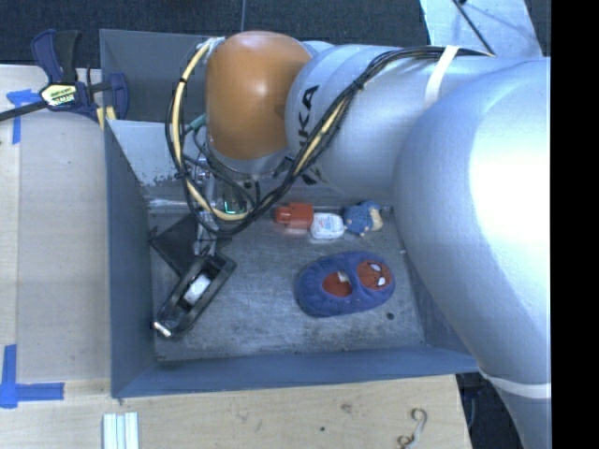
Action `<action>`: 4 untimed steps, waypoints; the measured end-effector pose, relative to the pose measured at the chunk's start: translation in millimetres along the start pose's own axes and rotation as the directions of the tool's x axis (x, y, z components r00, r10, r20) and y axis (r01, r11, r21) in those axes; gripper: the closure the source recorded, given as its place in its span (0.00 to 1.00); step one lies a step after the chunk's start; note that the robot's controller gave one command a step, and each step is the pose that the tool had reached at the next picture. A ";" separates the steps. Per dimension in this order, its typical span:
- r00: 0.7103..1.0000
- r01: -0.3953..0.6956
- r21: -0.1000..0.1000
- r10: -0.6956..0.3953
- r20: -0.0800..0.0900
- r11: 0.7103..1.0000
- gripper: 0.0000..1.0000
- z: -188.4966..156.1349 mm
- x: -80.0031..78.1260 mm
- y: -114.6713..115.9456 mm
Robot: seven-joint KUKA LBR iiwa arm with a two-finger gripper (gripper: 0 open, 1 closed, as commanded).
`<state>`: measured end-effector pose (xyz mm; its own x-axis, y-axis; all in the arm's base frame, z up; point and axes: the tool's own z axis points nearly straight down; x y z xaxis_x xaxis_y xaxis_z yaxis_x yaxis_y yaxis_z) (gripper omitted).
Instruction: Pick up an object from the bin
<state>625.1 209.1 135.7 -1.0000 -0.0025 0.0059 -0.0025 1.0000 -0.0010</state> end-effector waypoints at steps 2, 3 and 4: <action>0.995 0.104 -0.003 -0.104 0.014 0.995 1.00 36.6 3.2 -6.1; 0.945 -0.327 -0.009 0.327 0.013 0.945 1.00 -46.6 9.0 12.9; 0.945 -0.327 -0.005 0.327 0.008 0.945 0.00 -43.2 10.0 11.7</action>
Offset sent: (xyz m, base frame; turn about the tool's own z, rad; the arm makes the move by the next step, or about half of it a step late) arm -0.0096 -0.0101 -0.0646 -0.1393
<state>615.3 220.8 178.9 -0.9459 0.3245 -0.0031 0.3245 0.9459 0.0019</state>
